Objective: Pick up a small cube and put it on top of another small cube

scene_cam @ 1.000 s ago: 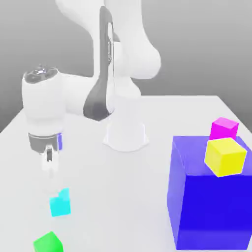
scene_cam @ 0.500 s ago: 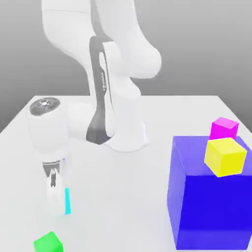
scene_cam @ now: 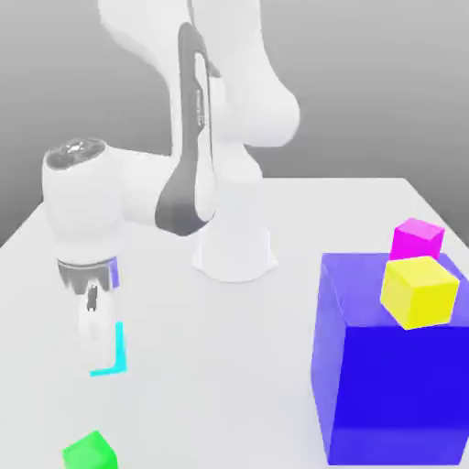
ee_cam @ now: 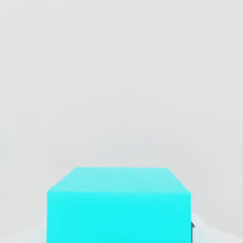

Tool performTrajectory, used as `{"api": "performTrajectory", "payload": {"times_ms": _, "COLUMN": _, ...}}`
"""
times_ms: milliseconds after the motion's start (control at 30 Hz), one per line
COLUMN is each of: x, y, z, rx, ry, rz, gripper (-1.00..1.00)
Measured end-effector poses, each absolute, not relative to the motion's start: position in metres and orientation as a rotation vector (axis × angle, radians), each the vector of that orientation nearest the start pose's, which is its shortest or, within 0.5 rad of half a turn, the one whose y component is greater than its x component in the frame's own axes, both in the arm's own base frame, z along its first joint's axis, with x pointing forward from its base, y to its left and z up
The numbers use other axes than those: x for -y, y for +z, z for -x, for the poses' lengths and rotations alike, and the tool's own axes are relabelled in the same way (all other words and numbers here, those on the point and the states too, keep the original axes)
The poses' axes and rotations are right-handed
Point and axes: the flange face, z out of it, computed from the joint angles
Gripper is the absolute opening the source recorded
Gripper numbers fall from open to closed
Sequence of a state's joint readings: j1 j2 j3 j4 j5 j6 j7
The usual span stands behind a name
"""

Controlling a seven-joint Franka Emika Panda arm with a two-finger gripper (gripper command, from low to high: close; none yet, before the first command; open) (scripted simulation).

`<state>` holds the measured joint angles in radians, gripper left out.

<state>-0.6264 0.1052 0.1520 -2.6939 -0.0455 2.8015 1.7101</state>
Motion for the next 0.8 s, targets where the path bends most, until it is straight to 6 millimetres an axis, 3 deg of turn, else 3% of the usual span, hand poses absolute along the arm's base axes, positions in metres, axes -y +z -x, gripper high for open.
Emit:
{"api": "performTrajectory", "payload": {"times_ms": 267, "x": 0.187, "y": 0.221, "z": -0.433, "rx": -2.818, "ry": -0.006, "rz": 1.374, "gripper": -1.0}}
{"api": "performTrajectory", "payload": {"times_ms": 533, "x": 0.177, "y": 0.242, "z": -0.498, "rx": -2.878, "ry": -0.002, "rz": 1.251, "gripper": -1.0}}
{"api": "performTrajectory", "payload": {"times_ms": 667, "x": 0.176, "y": 0.196, "z": -0.506, "rx": -2.885, "ry": -0.002, "rz": 1.237, "gripper": -1.0}}
{"api": "performTrajectory", "payload": {"times_ms": 700, "x": 0.175, "y": 0.186, "z": -0.506, "rx": -2.885, "ry": -0.002, "rz": 1.237, "gripper": 1.0}}
{"api": "performTrajectory", "payload": {"times_ms": 800, "x": 0.175, "y": 0.186, "z": -0.506, "rx": -2.885, "ry": -0.002, "rz": 1.237, "gripper": 1.0}}
